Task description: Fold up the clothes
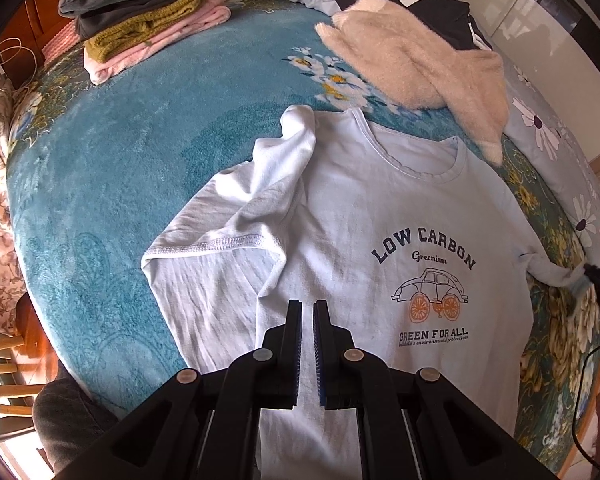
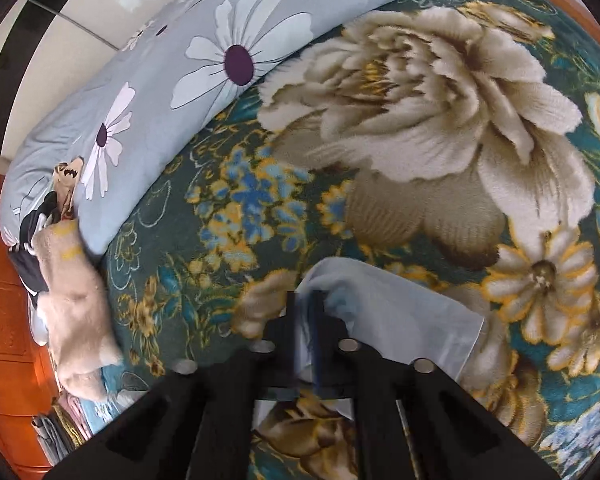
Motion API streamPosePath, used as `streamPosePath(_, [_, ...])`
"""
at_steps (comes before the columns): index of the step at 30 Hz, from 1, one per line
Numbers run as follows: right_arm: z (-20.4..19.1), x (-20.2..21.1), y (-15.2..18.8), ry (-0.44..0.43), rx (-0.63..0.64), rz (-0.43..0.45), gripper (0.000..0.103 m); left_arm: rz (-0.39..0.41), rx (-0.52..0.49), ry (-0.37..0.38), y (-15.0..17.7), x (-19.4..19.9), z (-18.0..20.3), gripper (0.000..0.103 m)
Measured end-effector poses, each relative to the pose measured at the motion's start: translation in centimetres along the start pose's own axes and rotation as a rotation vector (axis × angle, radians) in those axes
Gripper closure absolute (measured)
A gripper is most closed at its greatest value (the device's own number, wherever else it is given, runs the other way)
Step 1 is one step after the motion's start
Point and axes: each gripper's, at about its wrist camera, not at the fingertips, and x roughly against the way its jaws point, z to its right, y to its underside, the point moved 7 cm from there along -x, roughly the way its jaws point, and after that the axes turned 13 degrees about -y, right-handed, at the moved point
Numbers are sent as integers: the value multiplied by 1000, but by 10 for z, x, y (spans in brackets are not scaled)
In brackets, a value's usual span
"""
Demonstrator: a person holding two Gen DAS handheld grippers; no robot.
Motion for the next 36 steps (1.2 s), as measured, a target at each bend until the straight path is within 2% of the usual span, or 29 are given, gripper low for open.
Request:
streamPosePath(3, [-41, 23, -5, -165, 115, 46, 100, -3, -1, -2, 0, -2, 1, 96])
streamPosePath(6, [-74, 68, -5, -322, 252, 150, 100, -10, -2, 1, 0, -4, 1, 96])
streamPosePath(7, [-76, 80, -3, -346, 284, 178, 100, -15, -2, 2, 0, -6, 1, 96])
streamPosePath(9, [-63, 85, 4, -304, 324, 201, 100, -23, -9, 6, 2, -8, 3, 96])
streamPosePath(13, [19, 38, 26, -76, 176, 39, 98, -22, -23, 2, 6, -7, 3, 96])
streamPosePath(16, [38, 41, 37, -87, 92, 67, 97, -33, -16, -6, 6, -11, 1, 96])
streamPosePath(20, [-6, 30, 31, -78, 251, 41, 97, -38, -27, -10, 9, -13, 6, 96])
streamPosePath(21, [-22, 23, 30, -76, 297, 31, 84, -36, -29, -10, 9, -13, 7, 96])
streamPosePath(22, [-38, 14, 31, -73, 341, 15, 61, -32, -30, -13, 7, -12, 6, 96])
streamPosePath(23, [-54, 5, 32, -70, 385, 0, 51, -27, -31, -16, 6, -10, 6, 96])
streamPosePath(24, [-69, -7, 35, -65, 429, -21, 47, -22, -31, -19, 5, -9, 6, 96])
streamPosePath(27, [-103, -53, 39, 21, 563, -85, 47, -12, -20, -34, 1, -6, -1, 96])
streamPosePath(30, [-123, -90, 38, 119, 676, -111, 47, -12, 0, -48, 1, -5, -9, 96])
streamPosePath(34, [-118, -117, 31, 197, 663, -156, 47, -17, 20, -59, 0, -7, -16, 96])
streamPosePath(36, [-108, -127, 28, 222, 626, -191, 56, -20, 30, -62, 0, -8, -19, 96])
